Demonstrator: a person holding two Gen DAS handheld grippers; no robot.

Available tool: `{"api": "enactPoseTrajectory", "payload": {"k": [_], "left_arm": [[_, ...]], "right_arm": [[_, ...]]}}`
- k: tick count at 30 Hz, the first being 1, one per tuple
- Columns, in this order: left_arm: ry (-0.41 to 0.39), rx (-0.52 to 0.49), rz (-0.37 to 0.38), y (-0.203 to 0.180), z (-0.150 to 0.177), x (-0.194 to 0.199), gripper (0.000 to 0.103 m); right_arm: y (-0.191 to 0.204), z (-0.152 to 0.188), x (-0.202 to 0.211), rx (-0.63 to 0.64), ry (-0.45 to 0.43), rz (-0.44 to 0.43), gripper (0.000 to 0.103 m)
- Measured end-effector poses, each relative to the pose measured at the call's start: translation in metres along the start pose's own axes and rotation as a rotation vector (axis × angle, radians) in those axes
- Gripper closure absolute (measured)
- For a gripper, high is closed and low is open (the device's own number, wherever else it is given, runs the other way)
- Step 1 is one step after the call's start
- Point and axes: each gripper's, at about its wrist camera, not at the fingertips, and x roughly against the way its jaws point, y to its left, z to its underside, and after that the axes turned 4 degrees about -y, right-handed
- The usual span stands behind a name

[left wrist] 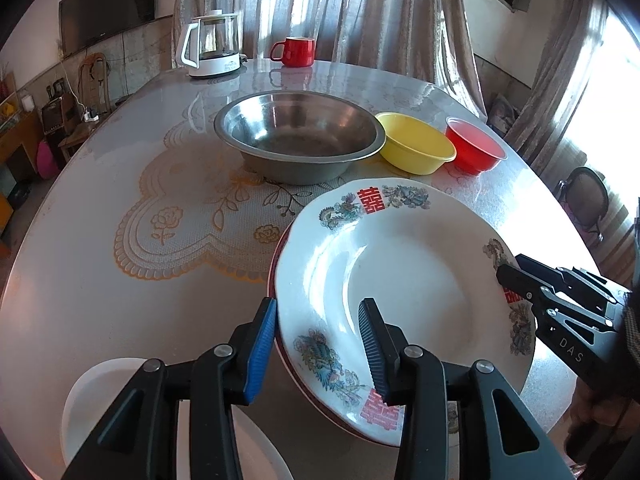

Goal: Organize plates and bowls
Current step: 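Lower the red-character plate onto the purple-rimmed plate and open the left tool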

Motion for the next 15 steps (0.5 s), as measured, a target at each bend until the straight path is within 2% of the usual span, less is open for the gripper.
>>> {"api": "enactPoseTrajectory", "payload": {"k": [4,7,15], "left_arm": [[-0.007,-0.004,-0.008,-0.001,0.002,0.001,0.061],[-0.012,-0.007,-0.013,-0.001,0.005,0.003,0.061],[-0.028,0.01,-0.031,0.005,0.01,0.013,0.061]], "right_arm": [[0.0,0.0,-0.001,-0.011,-0.003,-0.001,0.08],[-0.002,0.002,-0.002,-0.038,0.012,-0.019,0.075],[0.001,0.003,-0.002,-0.046,0.016,0.002,0.073]]}}
